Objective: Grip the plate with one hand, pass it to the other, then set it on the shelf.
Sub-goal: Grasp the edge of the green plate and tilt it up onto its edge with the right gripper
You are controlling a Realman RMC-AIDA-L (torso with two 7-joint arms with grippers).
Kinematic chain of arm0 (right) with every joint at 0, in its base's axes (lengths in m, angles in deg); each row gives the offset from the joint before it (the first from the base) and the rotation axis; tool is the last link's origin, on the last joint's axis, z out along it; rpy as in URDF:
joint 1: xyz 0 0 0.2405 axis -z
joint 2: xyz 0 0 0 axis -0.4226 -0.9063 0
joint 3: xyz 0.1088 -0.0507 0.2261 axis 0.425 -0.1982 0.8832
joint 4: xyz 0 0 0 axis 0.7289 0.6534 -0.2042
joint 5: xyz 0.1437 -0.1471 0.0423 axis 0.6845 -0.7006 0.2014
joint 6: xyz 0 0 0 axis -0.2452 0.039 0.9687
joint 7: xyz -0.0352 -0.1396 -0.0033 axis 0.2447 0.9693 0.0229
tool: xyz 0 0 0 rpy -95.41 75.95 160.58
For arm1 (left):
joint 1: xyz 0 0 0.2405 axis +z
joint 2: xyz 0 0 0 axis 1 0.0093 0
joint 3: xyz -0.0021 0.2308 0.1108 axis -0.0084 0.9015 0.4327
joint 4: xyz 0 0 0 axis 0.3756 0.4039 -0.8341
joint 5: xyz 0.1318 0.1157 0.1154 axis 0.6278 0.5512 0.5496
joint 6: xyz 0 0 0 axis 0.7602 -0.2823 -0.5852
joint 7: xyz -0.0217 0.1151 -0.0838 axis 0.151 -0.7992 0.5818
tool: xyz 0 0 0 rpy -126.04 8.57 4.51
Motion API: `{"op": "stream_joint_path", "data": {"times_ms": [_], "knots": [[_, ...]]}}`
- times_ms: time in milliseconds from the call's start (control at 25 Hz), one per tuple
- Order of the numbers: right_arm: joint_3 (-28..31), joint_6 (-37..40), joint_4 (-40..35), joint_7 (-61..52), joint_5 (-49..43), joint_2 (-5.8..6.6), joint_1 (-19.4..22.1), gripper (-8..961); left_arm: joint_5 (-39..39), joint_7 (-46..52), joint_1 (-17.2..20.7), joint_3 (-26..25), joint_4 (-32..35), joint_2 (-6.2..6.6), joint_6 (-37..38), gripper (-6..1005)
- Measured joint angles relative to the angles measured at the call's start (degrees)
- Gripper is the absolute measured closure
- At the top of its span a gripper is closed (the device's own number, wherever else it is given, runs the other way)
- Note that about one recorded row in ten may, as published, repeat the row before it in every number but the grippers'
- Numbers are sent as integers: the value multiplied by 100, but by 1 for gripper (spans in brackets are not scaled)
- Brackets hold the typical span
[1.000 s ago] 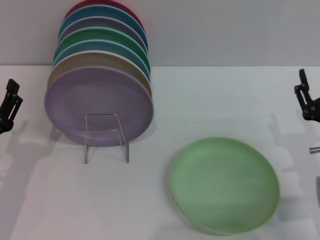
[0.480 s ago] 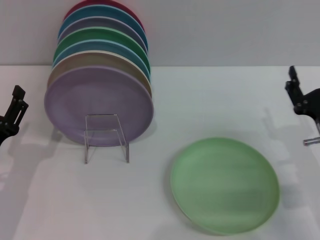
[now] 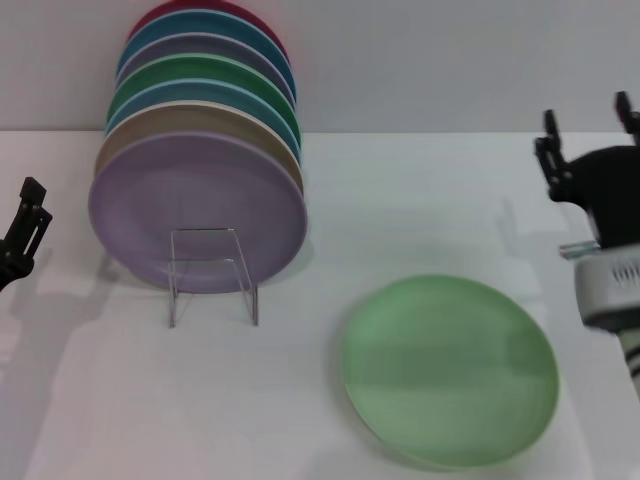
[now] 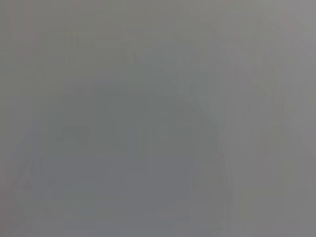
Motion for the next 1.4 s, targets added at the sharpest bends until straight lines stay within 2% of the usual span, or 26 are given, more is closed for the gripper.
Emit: {"op": "stream_joint_path", "data": {"times_ms": [160, 280, 320, 360, 400, 480, 520, 560, 640, 680, 720, 760, 800, 840, 880, 1000, 1040, 1080, 1120, 1160, 1200, 1240, 1280, 1320, 1360, 1400], "knots": [[701, -1710, 1032, 113, -24, 208, 160, 252, 0, 0, 4, -8, 27, 3, -7, 177], [1340, -3048, 1617, 271, -33, 272, 279, 252, 0, -12, 6, -9, 40, 8, -9, 178], [1795, -3847, 1913, 519, -39, 256, 386, 252, 0, -37, 5, -10, 45, 9, -10, 178], [1795, -3847, 1913, 519, -39, 256, 386, 252, 0, -37, 5, -10, 45, 9, -10, 178], [2239, -4587, 2201, 819, -43, 191, 524, 252, 0, -43, 2, -9, 48, 10, -15, 178], [2444, -4908, 2335, 943, -44, 157, 591, 252, 1, -46, -7, -9, 53, 15, -25, 179], [2957, -5802, 2665, 1174, -47, 79, 755, 252, 1, -47, -23, -9, 57, 17, -34, 180], [2957, -5802, 2665, 1174, -47, 79, 755, 252, 1, -47, -23, -9, 57, 17, -34, 182], [3514, -6663, 2926, 1266, -88, 17, 875, 253, 1, -48, -36, -9, 59, 21, -43, 184], [3820, -7155, 3044, 1271, -137, -14, 911, 253, 0, -48, -40, -9, 60, 24, -46, 184], [4448, -8123, 3212, 1069, -377, -56, 897, 253, 0, -52, -50, -10, 61, 26, -51, 185], [4448, -8123, 3212, 1069, -377, -56, 897, 253, 0, -52, -50, -10, 61, 26, -51, 185], [4973, -8950, 3347, 722, -768, -70, 815, 253, 0, -55, -58, -9, 61, 26, -53, 185], [5220, -9336, 3421, 512, -1031, -69, 740, 253, -1, -58, -77, -10, 62, 27, -68, 186], [5592, -10104, 3563, 102, -1604, -67, 562, 253, 1, -59, -87, -9, 61, 27, -80, 186], [5781, -10518, 3639, -120, -1904, -67, 455, 253, 0, -60, -96, -9, 62, 30, -95, 187], [6142, -11383, 3783, -474, -2449, -63, 183, 252, 0, -61, -119, -9, 62, 35, -113, 188], [6142, -11383, 3783, -474, -2449, -63, 183, 252, 0, -61, -119, -9, 62, 35, -113, 188], [6469, -12177, 3863, -729, -2846, -59, -113, 252, 0, -62, -125, -9, 62, 35, -115, 188], [6469, -12177, 3863, -729, -2846, -59, -113, 252, 0, -62, -134, -10, 62, 35, -118, 189], [6607, -12501, 3877, -810, -2956, -52, -237, 252, 0, -62, -147, -13, 62, 35, -124, 189], [6914, -13183, 3870, -945, -3141, -35, -495, 252, 0, -62, -162, -23, 62, 35, -137, 190], [6914, -13183, 3870, -945, -3141, -35, -495, 252, 0, -62, -162, -23, 62, 35, -137, 190], [7148, -13729, 3807, -1034, -3263, -11, -711, 253, 0, -62, -170, -33, 62, 35, -148, 190], [7148, -13729, 3807, -1034, -3263, -11, -711, 253, 0, -57, -178, -51, 62, 33, -162, 191], [7325, -14220, 3728, -1149, -3358, 22, -905, 253, 0, -49, -183, -66, 61, 31, -178, 191]]}}
